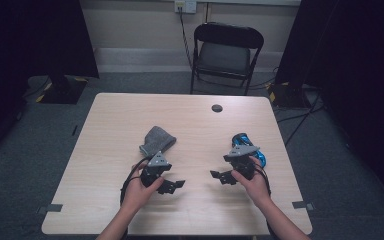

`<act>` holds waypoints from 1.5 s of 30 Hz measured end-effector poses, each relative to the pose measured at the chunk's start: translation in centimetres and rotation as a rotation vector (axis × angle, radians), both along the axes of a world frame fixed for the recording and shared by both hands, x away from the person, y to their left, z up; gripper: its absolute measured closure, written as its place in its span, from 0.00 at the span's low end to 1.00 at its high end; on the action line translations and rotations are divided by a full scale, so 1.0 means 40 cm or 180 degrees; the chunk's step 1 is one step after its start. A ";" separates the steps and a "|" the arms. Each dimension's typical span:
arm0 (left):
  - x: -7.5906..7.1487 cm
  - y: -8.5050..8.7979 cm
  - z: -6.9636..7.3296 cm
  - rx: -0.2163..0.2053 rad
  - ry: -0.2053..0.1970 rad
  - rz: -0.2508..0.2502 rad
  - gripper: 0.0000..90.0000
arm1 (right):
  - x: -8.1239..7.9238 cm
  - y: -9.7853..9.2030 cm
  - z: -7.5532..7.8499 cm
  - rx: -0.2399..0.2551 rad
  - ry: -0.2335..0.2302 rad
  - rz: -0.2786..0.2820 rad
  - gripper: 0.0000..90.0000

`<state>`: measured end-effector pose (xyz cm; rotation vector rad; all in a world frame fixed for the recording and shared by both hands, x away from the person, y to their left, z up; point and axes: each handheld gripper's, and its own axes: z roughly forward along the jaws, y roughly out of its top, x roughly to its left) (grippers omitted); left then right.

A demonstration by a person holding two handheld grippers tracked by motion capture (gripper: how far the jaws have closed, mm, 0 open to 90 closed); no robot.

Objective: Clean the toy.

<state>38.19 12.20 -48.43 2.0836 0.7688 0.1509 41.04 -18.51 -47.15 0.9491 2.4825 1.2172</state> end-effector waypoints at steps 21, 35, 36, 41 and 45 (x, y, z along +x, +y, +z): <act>-0.028 -0.025 -0.037 0.0174 -0.0019 -0.0157 0.18 | -0.053 0.036 -0.055 -0.0201 0.0027 0.0242 0.16; -0.038 -0.036 -0.044 0.0506 -0.0268 -0.0313 0.15 | -0.061 0.043 -0.077 -0.0316 -0.0093 0.0289 0.14; -0.037 -0.036 -0.044 0.0503 -0.0267 -0.0316 0.14 | -0.061 0.043 -0.077 -0.0317 -0.0089 0.0289 0.14; -0.037 -0.037 -0.044 0.0500 -0.0268 -0.0327 0.13 | -0.059 0.043 -0.077 -0.0319 -0.0089 0.0306 0.14; -0.037 -0.037 -0.044 0.0501 -0.0270 -0.0327 0.13 | -0.058 0.042 -0.077 -0.0320 -0.0090 0.0315 0.14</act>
